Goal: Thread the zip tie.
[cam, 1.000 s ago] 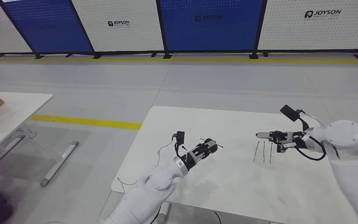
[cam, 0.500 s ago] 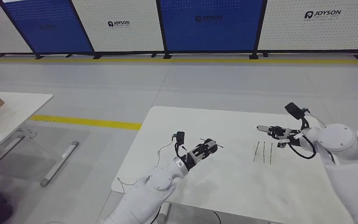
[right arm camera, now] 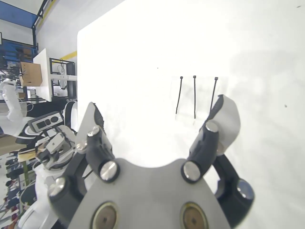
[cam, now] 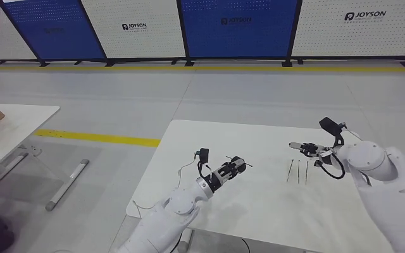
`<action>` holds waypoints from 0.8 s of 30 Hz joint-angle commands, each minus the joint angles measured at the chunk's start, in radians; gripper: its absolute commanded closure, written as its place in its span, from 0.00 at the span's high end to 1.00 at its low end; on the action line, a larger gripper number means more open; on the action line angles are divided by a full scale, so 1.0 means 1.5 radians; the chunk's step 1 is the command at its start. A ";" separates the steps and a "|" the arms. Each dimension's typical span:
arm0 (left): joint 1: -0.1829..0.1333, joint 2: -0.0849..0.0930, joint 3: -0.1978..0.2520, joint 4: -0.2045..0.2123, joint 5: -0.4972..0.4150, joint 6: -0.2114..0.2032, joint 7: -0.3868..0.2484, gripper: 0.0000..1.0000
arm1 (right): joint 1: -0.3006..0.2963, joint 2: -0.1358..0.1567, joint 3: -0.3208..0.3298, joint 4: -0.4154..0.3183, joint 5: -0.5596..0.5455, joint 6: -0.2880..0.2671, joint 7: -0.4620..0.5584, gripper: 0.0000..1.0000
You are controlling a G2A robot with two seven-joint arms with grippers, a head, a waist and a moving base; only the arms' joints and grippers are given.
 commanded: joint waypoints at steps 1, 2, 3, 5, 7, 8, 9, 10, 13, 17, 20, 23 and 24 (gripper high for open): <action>0.000 0.000 0.000 0.000 0.000 0.000 0.000 0.00 | -0.007 0.000 -0.010 -0.007 -0.007 -0.035 0.001 1.00; 0.000 0.000 0.000 0.000 0.000 0.000 0.000 0.00 | -0.003 0.001 -0.017 -0.001 -0.021 -0.062 0.020 1.00; 0.000 0.000 0.000 0.000 0.000 0.000 0.000 0.00 | 0.005 0.001 -0.022 0.011 -0.036 -0.051 0.025 1.00; 0.000 0.000 0.000 0.000 0.000 0.000 0.000 0.00 | 0.030 -0.005 -0.052 0.029 -0.071 -0.020 0.040 1.00; 0.000 0.000 0.000 0.000 0.000 0.000 0.000 0.00 | 0.058 -0.012 -0.078 0.056 -0.078 -0.015 0.065 1.00; 0.000 0.000 0.000 0.000 0.000 0.000 0.000 0.00 | 0.074 -0.016 -0.090 0.076 -0.081 -0.015 0.076 1.00; 0.000 0.000 0.000 0.000 0.000 0.000 0.000 0.00 | 0.094 -0.022 -0.104 0.101 -0.085 -0.012 0.080 1.00; 0.000 0.000 0.000 0.000 0.000 0.000 0.000 0.00 | 0.108 -0.027 -0.120 0.118 -0.086 -0.023 0.094 1.00; 0.000 0.000 0.000 0.000 0.000 0.000 0.000 0.00 | 0.149 -0.040 -0.158 0.169 -0.110 -0.033 0.115 1.00; 0.000 0.000 0.000 0.000 0.000 0.000 0.000 0.00 | 0.149 -0.040 -0.158 0.169 -0.110 -0.033 0.115 1.00; 0.000 0.000 0.000 0.000 0.000 0.000 0.000 0.00 | 0.149 -0.040 -0.158 0.169 -0.110 -0.033 0.115 1.00; 0.000 0.000 0.000 0.000 0.000 0.000 0.000 0.00 | 0.147 -0.040 -0.157 0.170 -0.109 -0.031 0.109 1.00; 0.000 0.000 0.000 0.000 0.000 0.000 0.000 0.00 | 0.140 -0.041 -0.158 0.171 -0.113 -0.025 0.092 1.00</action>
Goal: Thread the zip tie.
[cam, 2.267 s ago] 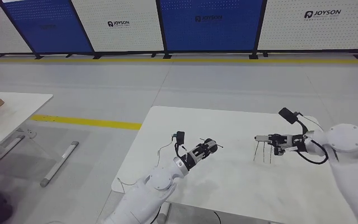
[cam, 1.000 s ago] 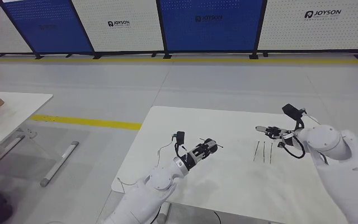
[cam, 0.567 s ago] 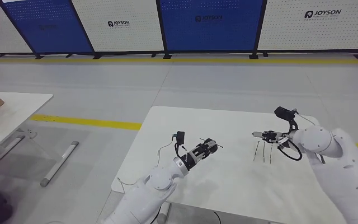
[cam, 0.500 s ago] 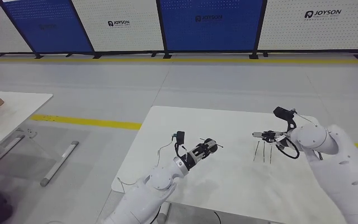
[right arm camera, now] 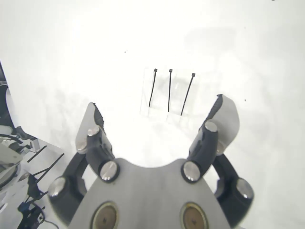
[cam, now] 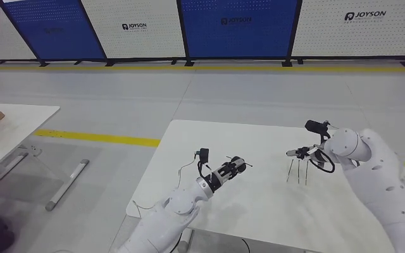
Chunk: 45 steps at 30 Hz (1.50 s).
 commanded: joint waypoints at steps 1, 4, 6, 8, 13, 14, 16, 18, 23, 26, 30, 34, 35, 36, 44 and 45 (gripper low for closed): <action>0.000 0.000 0.000 0.000 0.000 0.000 0.000 0.00 | -0.008 -0.001 -0.009 -0.003 -0.014 -0.006 -0.013 1.00; 0.000 0.000 0.000 0.000 0.000 0.000 0.000 0.00 | -0.006 -0.003 -0.017 0.004 -0.023 -0.034 -0.006 1.00; 0.000 0.000 0.000 0.000 0.000 0.000 0.000 0.00 | 0.003 -0.007 -0.033 0.015 -0.033 -0.049 0.020 1.00; 0.000 0.000 0.000 0.000 0.000 0.000 0.000 0.00 | 0.020 -0.015 -0.053 0.037 -0.045 -0.053 0.029 1.00; 0.000 0.000 0.000 0.000 0.000 0.000 0.000 0.00 | 0.027 -0.021 -0.057 0.051 -0.040 -0.047 0.020 1.00; 0.000 0.000 0.000 0.000 0.000 0.000 0.000 0.00 | 0.027 -0.021 -0.057 0.051 -0.040 -0.047 0.020 1.00; 0.000 0.000 0.000 0.000 0.000 0.000 0.000 0.00 | 0.027 -0.021 -0.057 0.051 -0.040 -0.047 0.020 1.00; 0.000 0.000 0.000 0.000 0.000 0.000 0.000 0.00 | 0.016 -0.020 -0.053 0.048 -0.036 -0.054 -0.002 1.00; 0.000 0.000 0.000 0.000 0.000 0.000 0.000 0.00 | 0.000 -0.011 -0.027 0.035 -0.029 -0.081 -0.005 1.00; 0.000 0.000 0.000 0.000 0.000 0.000 0.000 0.00 | -0.010 -0.005 -0.011 0.025 -0.031 -0.090 -0.006 1.00; 0.000 0.000 0.000 0.000 0.000 0.000 0.000 0.00 | -0.029 0.005 0.010 -0.004 -0.039 -0.092 -0.008 0.89; 0.000 0.000 0.000 0.000 0.000 0.000 0.000 0.00 | -0.050 0.014 0.025 -0.042 -0.057 -0.090 0.005 0.50; 0.000 0.000 0.000 0.000 0.000 0.000 0.000 0.00 | -0.053 0.015 0.028 -0.048 -0.060 -0.089 0.009 0.50; 0.000 0.000 0.000 0.000 0.000 0.000 0.000 0.00 | -0.057 0.017 0.030 -0.056 -0.065 -0.087 0.014 0.49; 0.000 0.000 0.000 0.000 0.000 0.000 0.000 0.00 | -0.025 0.005 0.002 -0.016 -0.065 -0.084 0.072 0.53; 0.000 0.000 0.000 0.000 0.000 0.000 0.000 0.00 | -0.019 0.002 -0.003 -0.005 -0.063 -0.086 0.074 0.50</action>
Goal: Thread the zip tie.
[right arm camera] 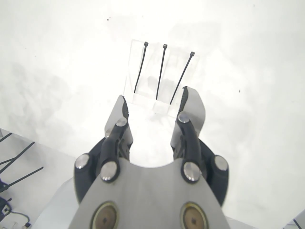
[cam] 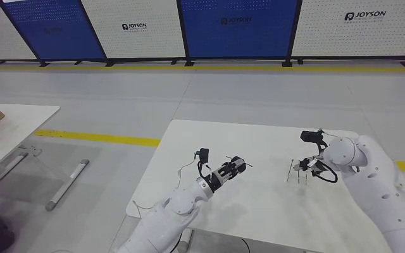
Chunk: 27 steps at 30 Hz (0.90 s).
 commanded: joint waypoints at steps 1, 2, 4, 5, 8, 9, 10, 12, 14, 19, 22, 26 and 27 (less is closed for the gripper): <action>0.000 0.000 0.000 0.000 0.000 0.000 0.000 0.00 | 0.013 -0.006 -0.010 0.023 0.007 -0.007 0.003 0.50; 0.000 0.000 0.000 0.000 0.000 0.000 0.000 0.00 | 0.019 -0.009 -0.015 0.033 0.008 -0.011 0.005 0.49; 0.000 0.000 0.000 0.000 0.000 0.000 0.000 0.00 | 0.032 -0.016 -0.025 0.054 0.013 -0.013 0.006 0.47; 0.000 0.000 0.000 0.000 0.000 0.000 0.000 0.00 | 0.037 -0.019 -0.030 0.064 0.014 -0.012 0.007 0.46; 0.000 0.000 0.000 0.000 0.000 0.000 0.000 0.00 | 0.056 -0.030 -0.045 0.100 0.023 -0.008 0.008 0.46; 0.000 0.000 0.000 0.000 0.000 0.000 0.000 0.00 | 0.061 -0.033 -0.049 0.112 0.027 -0.010 0.010 0.46; 0.000 0.000 0.000 0.000 0.000 0.000 0.000 0.00 | 0.067 -0.037 -0.053 0.125 0.032 -0.013 0.011 0.46; 0.000 0.000 0.000 0.000 0.000 0.000 0.000 0.00 | 0.080 -0.045 -0.062 0.152 0.040 -0.024 0.010 0.44; 0.000 0.000 0.000 0.000 0.000 0.000 0.000 0.00 | 0.089 -0.052 -0.070 0.173 0.046 -0.032 0.007 0.44; 0.000 0.000 0.000 0.000 0.000 0.000 0.000 0.00 | 0.112 -0.070 -0.089 0.224 0.058 -0.047 0.000 0.36; 0.000 0.000 0.000 0.000 0.000 0.000 0.000 0.00 | 0.124 -0.080 -0.098 0.251 0.064 -0.055 -0.004 0.33; 0.000 0.000 0.000 0.000 0.000 0.000 0.000 0.00 | 0.138 -0.093 -0.109 0.286 0.069 -0.061 -0.006 0.32; 0.000 0.000 0.000 0.000 0.000 0.000 0.000 0.00 | 0.141 -0.096 -0.112 0.294 0.071 -0.061 -0.006 0.32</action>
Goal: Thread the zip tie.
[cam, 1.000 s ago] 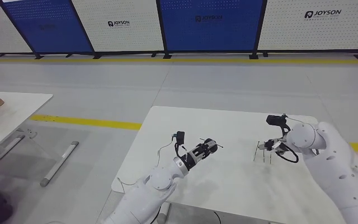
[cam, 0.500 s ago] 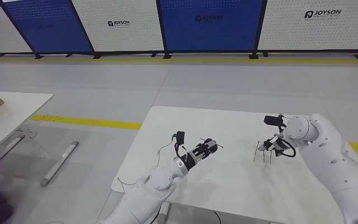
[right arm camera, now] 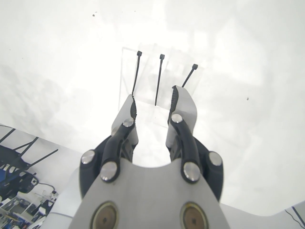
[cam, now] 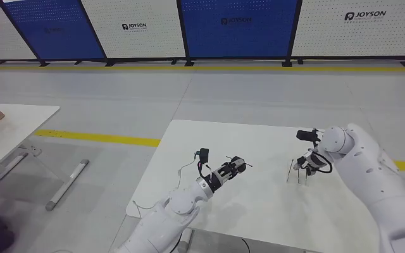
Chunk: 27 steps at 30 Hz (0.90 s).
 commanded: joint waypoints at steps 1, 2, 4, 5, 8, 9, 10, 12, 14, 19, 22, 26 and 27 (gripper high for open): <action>0.000 0.000 0.000 0.000 0.000 0.000 0.000 0.00 | 0.006 -0.006 -0.005 0.017 0.003 -0.002 -0.001 0.32; 0.000 0.000 0.000 0.000 0.000 0.000 0.000 0.00 | 0.009 -0.011 -0.008 0.028 0.007 -0.007 -0.001 0.32; 0.000 0.000 0.000 0.000 0.000 0.000 0.000 0.00 | 0.016 -0.018 -0.014 0.046 0.010 -0.015 -0.001 0.31; 0.000 0.000 0.000 0.000 0.000 0.000 0.000 0.00 | 0.020 -0.023 -0.018 0.058 0.013 -0.018 -0.002 0.31; 0.000 0.000 0.000 0.000 0.000 0.000 0.000 0.00 | 0.029 -0.034 -0.026 0.083 0.016 -0.024 -0.003 0.29; 0.000 0.000 0.000 0.000 0.000 0.000 0.000 0.00 | 0.034 -0.039 -0.029 0.094 0.017 -0.024 -0.003 0.29; 0.000 0.000 0.000 0.000 0.000 0.000 0.000 0.00 | 0.037 -0.042 -0.031 0.103 0.018 -0.023 -0.005 0.29; 0.000 0.000 0.000 0.000 0.000 0.000 0.000 0.00 | 0.043 -0.050 -0.035 0.121 0.020 -0.027 -0.008 0.29; 0.000 0.000 0.000 0.000 0.000 0.000 0.000 0.00 | 0.048 -0.056 -0.038 0.136 0.022 -0.028 -0.010 0.28; 0.000 0.000 0.000 0.000 0.000 0.000 0.000 0.00 | 0.058 -0.072 -0.045 0.172 0.025 -0.036 -0.015 0.25; 0.000 0.000 0.000 0.000 0.000 0.000 0.000 0.00 | 0.063 -0.080 -0.047 0.191 0.028 -0.042 -0.017 0.24; 0.000 0.000 0.000 0.000 0.000 0.000 0.000 0.00 | 0.069 -0.089 -0.050 0.210 0.029 -0.054 -0.023 0.29; 0.000 0.000 0.000 0.000 0.000 0.000 0.000 0.00 | 0.071 -0.091 -0.050 0.214 0.027 -0.057 -0.027 0.28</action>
